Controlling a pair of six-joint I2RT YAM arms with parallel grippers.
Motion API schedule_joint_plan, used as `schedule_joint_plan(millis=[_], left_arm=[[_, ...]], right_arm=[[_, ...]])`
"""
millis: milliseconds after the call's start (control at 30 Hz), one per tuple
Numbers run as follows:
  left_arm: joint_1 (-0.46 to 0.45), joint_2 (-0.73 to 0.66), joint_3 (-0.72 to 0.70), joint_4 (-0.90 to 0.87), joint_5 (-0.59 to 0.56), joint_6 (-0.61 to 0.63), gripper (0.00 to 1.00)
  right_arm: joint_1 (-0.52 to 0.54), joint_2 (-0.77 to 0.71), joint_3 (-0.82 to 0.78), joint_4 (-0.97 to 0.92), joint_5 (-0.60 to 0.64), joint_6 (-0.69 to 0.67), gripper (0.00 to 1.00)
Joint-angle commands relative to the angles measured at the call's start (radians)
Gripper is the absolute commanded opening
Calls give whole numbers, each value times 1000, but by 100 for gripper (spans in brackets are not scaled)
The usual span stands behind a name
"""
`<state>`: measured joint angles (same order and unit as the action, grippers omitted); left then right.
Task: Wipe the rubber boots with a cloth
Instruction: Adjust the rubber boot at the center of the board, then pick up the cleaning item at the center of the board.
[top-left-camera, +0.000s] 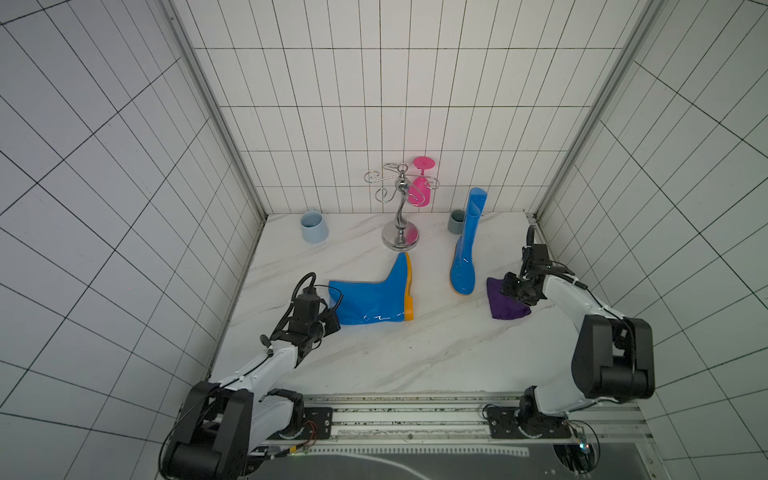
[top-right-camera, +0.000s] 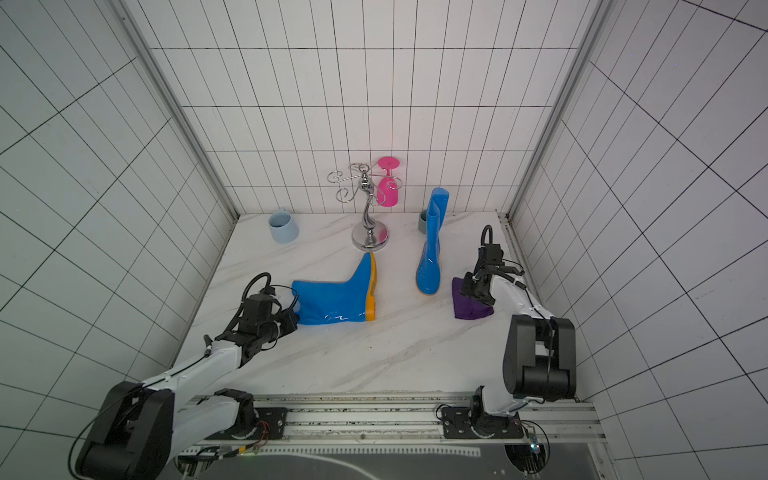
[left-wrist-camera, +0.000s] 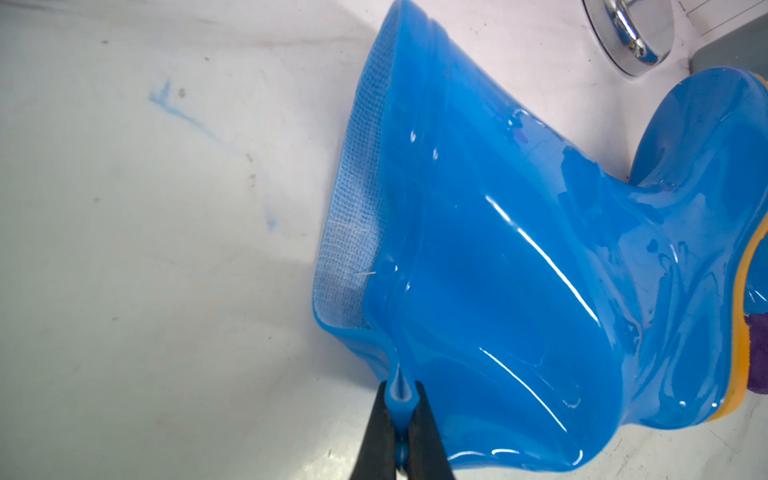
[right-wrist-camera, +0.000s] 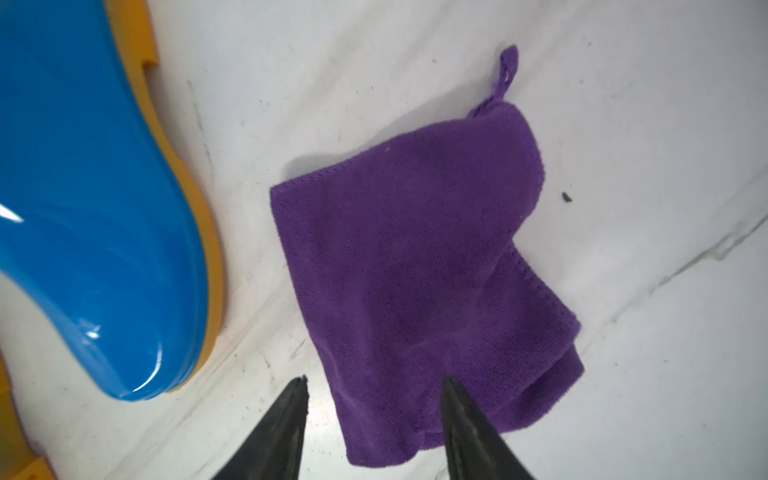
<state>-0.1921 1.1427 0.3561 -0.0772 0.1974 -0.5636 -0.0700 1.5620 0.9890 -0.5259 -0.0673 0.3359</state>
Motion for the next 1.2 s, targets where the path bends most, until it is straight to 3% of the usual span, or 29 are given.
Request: schedule_joint_plan(millis=[0, 167, 300, 400, 500, 533, 667, 767, 867, 1167], left_arm=[[2, 20, 36, 59, 60, 23, 18], [8, 10, 40, 27, 44, 15, 36], [13, -18, 55, -33, 40, 9, 45], [15, -76, 65, -93, 22, -2, 53], [17, -151, 89, -179, -22, -7, 59], [18, -174, 97, -208, -43, -10, 61], [19, -228, 114, -237, -133, -28, 68], [37, -211, 80, -105, -145, -66, 71], [82, -117, 75, 5, -78, -85, 71], [106, 206, 159, 245, 74, -102, 50]], right_arm=[[10, 50, 41, 9, 52, 11, 55], [12, 141, 42, 37, 71, 11, 56], [12, 188, 19, 72, 52, 9, 46], [12, 205, -6, 92, 48, 3, 33], [11, 198, -30, 110, 51, 0, 2], [12, 189, -39, 119, 49, 0, 0], [11, 143, -60, 141, 21, 2, 0], [13, 91, -64, 136, -2, -10, 0], [12, 17, -67, 113, -7, -27, 0], [39, -151, -31, 28, -67, -60, 0]])
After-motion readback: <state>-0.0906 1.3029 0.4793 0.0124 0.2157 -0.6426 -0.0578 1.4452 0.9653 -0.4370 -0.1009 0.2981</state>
